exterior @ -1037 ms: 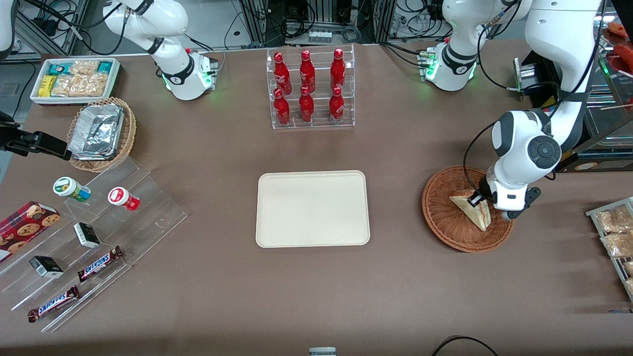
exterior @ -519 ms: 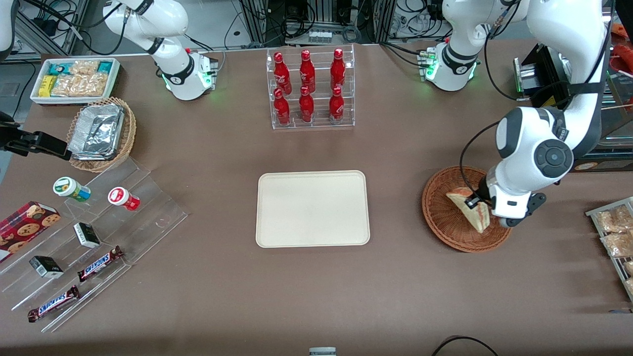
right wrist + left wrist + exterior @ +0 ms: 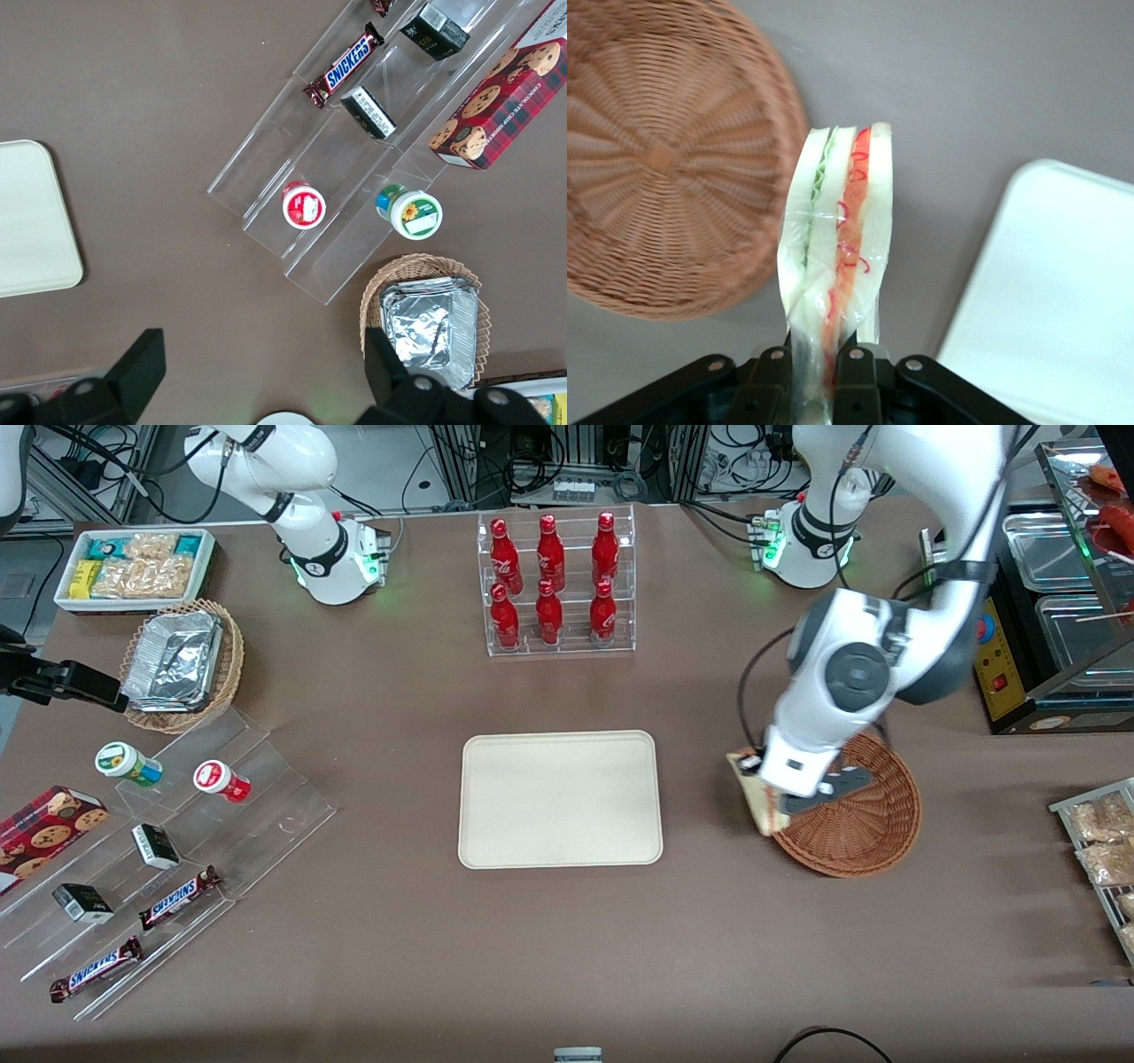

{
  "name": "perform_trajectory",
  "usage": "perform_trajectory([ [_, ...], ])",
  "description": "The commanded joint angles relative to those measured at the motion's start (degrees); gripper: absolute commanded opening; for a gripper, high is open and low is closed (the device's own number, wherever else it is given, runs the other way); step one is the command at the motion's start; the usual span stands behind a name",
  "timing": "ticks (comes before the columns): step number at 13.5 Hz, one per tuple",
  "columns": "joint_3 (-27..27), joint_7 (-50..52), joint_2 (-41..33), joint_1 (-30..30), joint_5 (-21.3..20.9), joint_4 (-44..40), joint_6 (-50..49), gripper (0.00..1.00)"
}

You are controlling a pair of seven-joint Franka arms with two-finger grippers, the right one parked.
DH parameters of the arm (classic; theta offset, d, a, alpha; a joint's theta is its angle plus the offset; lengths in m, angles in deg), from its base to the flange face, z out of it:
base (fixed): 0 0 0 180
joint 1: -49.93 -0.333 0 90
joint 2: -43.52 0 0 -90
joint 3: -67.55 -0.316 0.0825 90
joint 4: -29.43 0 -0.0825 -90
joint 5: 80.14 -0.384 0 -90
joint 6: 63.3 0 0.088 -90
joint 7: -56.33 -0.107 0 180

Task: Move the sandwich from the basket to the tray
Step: 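Lift the sandwich and carry it over the white tray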

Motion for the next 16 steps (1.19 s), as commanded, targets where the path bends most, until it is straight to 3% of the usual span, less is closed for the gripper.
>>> perform_trajectory([
  [1,-0.87,-0.81,5.81,5.66,-0.76,-7.33,-1.00,0.00],
  [8,-1.04,6.04,20.84,16.49,-1.11,-22.54,-0.91,0.00],
  [16,-0.87,4.81,24.99,17.81,-6.04,-23.44,2.43,0.00],
])
